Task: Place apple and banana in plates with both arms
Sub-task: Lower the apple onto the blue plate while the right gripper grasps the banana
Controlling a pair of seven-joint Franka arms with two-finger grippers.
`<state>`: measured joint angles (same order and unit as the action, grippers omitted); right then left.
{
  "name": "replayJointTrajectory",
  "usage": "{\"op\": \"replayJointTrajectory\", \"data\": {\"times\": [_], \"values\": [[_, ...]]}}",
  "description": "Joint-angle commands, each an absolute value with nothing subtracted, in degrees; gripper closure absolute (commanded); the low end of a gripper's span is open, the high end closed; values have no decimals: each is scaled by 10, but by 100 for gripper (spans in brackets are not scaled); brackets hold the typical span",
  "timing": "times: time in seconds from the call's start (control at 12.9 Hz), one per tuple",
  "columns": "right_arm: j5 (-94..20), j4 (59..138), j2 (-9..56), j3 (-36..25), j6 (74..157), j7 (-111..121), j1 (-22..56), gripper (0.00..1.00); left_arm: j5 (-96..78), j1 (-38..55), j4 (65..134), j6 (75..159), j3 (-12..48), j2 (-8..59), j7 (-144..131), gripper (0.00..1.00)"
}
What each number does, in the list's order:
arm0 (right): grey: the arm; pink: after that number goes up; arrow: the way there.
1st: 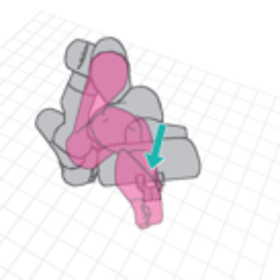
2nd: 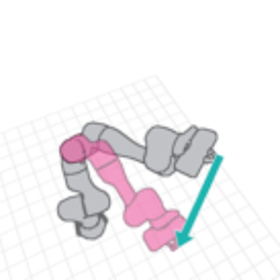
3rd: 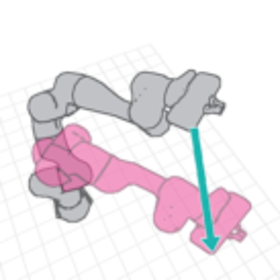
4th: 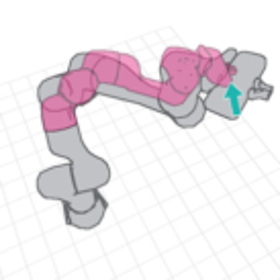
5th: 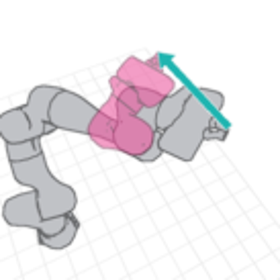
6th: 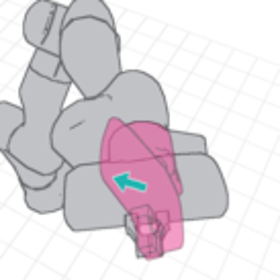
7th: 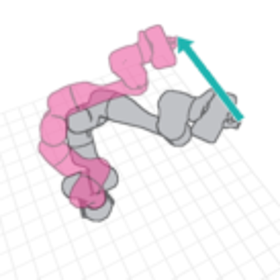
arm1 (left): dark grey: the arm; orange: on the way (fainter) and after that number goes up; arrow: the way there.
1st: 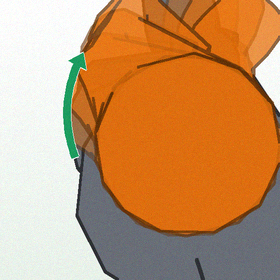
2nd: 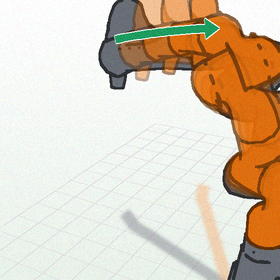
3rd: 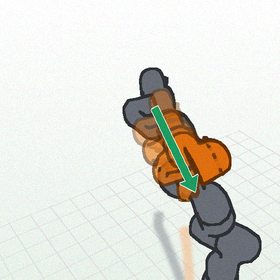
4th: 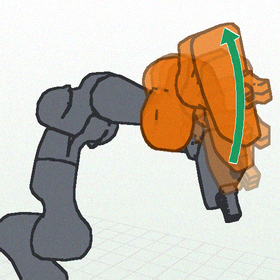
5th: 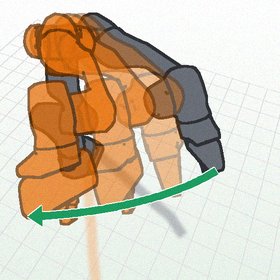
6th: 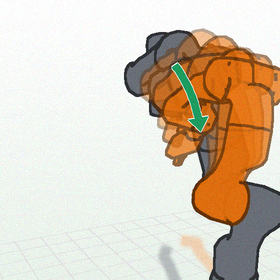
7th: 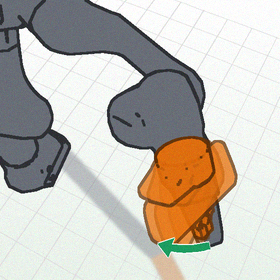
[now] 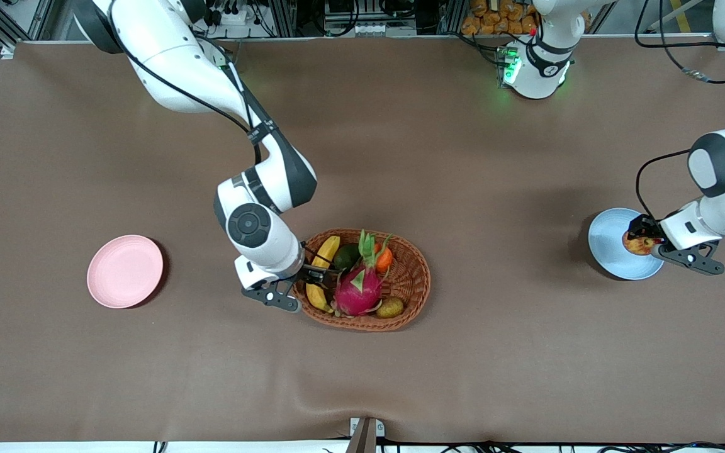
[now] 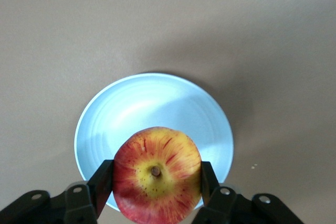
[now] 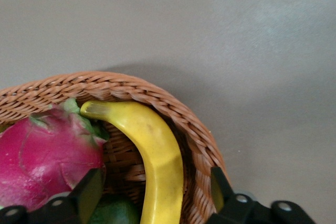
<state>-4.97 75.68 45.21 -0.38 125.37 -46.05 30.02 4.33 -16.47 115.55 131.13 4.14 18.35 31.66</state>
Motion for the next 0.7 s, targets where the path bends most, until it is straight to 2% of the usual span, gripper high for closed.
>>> {"op": "replayJointTrajectory", "data": {"times": [0.0,0.15,0.39,0.54,0.62], "values": [[-48,737,468,-9,1251,-475,315,25,60,-182,1174,1342,47,185,329,84],[-47,742,468,-10,1249,-500,324,25,62,-199,1180,1364,48,200,356,83],[-47,743,476,-10,1249,-508,327,25,62,-209,1244,1470,47,208,359,82],[-47,747,481,-10,1250,-510,327,26,62,-217,1247,1472,47,209,366,82],[-47,748,482,-10,1250,-512,327,26,62,-217,1247,1472,47,211,366,79]]}}
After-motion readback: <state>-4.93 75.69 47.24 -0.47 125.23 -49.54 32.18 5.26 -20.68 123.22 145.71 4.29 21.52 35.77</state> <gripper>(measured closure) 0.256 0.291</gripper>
